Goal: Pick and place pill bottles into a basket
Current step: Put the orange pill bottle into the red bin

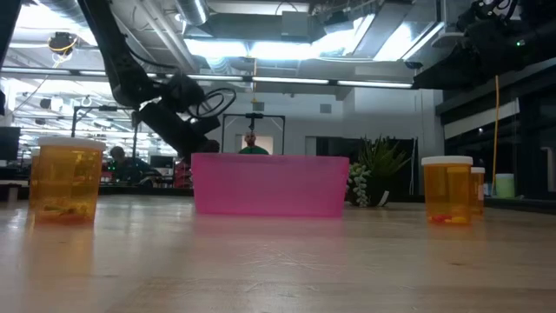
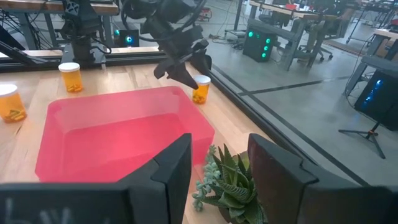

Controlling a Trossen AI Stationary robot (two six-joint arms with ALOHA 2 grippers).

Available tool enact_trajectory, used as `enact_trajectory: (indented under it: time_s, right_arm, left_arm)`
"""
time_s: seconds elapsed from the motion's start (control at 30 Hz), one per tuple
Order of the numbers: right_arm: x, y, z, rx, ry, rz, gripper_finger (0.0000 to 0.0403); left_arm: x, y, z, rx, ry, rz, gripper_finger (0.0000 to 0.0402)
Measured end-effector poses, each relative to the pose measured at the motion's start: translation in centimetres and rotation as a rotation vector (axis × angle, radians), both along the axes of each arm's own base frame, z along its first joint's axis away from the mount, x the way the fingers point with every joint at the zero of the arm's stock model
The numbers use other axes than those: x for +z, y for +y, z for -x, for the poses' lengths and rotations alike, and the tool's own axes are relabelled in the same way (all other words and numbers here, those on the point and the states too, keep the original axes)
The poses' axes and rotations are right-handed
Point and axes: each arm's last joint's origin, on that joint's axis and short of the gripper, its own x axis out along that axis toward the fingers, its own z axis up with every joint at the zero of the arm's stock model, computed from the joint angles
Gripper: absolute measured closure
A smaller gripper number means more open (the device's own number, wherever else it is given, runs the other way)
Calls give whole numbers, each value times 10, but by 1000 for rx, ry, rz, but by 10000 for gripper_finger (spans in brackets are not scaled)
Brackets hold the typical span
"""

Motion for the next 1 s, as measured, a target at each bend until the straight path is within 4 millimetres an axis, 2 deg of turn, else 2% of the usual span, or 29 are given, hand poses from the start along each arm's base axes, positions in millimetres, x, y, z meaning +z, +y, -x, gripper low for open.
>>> enact_trajectory:
  time_s: [0.4, 0.77, 1.0]
  right_arm:
    - [0, 0, 0, 0, 0, -1, 242]
    - [0, 0, 0, -1, -1, -3, 242]
    - [0, 0, 0, -1, -1, -3, 242]
  left_arm:
    - [0, -1, 0, -24, -6, 17, 113]
    - [0, -2, 0, -40, -15, 25, 173]
    - [0, -2, 0, -39, -15, 24, 183]
